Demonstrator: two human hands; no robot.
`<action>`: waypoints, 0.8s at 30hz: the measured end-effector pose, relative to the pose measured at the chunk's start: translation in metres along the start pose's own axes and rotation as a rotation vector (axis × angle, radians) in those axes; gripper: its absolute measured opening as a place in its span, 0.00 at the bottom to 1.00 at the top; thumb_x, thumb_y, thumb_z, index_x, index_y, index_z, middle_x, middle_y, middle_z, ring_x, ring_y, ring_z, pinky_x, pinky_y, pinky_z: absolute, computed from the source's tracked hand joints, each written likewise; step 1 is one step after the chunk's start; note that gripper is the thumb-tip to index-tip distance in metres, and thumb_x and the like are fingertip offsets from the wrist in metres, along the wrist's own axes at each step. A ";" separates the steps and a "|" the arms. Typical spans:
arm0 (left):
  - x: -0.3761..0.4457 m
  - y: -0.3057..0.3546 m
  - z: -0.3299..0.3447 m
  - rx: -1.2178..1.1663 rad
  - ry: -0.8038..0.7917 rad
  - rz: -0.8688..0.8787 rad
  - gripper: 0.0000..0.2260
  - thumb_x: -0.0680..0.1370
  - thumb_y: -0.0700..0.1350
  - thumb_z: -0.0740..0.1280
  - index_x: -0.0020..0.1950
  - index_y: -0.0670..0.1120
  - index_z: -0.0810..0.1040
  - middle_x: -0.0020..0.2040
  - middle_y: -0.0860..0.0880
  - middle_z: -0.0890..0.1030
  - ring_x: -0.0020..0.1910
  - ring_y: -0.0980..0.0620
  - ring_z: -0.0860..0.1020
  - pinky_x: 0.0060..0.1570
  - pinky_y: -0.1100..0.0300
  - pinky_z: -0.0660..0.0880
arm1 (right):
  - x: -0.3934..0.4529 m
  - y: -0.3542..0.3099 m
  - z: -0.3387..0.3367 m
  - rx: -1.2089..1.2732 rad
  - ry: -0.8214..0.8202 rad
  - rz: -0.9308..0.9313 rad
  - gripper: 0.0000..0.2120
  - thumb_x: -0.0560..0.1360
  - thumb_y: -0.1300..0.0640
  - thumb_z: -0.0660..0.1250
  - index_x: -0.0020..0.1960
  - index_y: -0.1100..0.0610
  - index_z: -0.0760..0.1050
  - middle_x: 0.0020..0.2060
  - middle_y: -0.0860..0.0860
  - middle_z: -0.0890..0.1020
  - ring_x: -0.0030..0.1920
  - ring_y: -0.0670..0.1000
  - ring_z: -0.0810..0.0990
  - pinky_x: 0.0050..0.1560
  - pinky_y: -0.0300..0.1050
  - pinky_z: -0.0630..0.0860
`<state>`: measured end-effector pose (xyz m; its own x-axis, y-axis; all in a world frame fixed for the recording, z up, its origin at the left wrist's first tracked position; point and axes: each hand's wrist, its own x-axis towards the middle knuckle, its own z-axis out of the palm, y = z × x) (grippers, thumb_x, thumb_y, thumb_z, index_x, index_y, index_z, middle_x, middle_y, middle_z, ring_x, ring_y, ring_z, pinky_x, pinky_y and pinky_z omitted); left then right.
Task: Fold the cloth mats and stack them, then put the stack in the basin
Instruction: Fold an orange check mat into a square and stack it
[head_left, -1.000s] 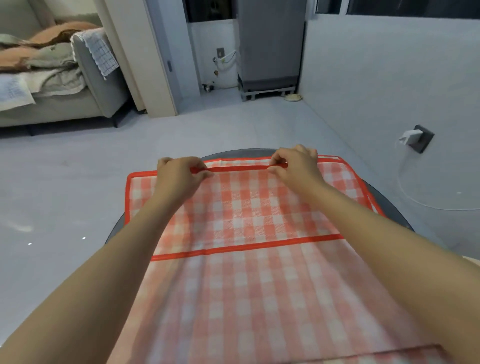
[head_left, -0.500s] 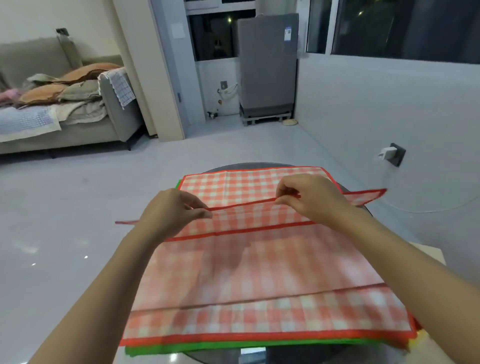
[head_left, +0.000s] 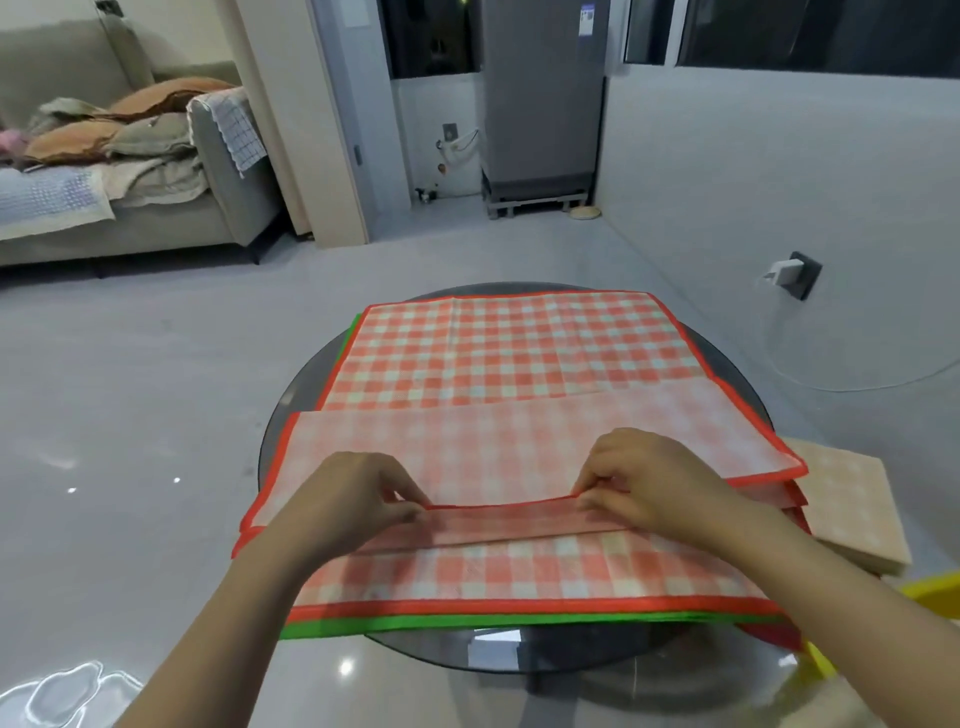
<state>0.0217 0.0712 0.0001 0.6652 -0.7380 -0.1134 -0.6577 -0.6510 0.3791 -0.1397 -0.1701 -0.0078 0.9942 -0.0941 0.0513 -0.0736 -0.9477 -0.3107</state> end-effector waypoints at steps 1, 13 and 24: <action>0.000 -0.001 0.002 0.006 -0.014 0.007 0.02 0.72 0.50 0.72 0.44 0.57 0.84 0.44 0.59 0.81 0.43 0.59 0.77 0.47 0.61 0.76 | -0.001 0.000 0.002 -0.003 -0.018 0.001 0.09 0.75 0.47 0.66 0.51 0.48 0.81 0.42 0.39 0.76 0.47 0.41 0.73 0.50 0.34 0.72; 0.003 -0.003 0.010 -0.033 -0.136 0.007 0.04 0.68 0.54 0.75 0.38 0.58 0.82 0.46 0.60 0.76 0.45 0.56 0.75 0.43 0.64 0.77 | -0.004 -0.001 0.009 0.031 -0.118 0.061 0.10 0.72 0.43 0.67 0.51 0.45 0.80 0.45 0.39 0.76 0.48 0.41 0.74 0.50 0.34 0.73; 0.044 0.021 0.029 0.004 0.157 0.154 0.10 0.77 0.55 0.64 0.53 0.54 0.81 0.54 0.55 0.77 0.55 0.56 0.72 0.59 0.54 0.71 | 0.006 -0.006 0.013 0.025 -0.046 0.061 0.12 0.73 0.40 0.64 0.50 0.44 0.80 0.53 0.37 0.73 0.55 0.41 0.69 0.56 0.34 0.70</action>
<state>0.0267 0.0196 -0.0234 0.6036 -0.7922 0.0900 -0.7569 -0.5339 0.3768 -0.1322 -0.1608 -0.0183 0.9905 -0.1371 -0.0118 -0.1331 -0.9326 -0.3355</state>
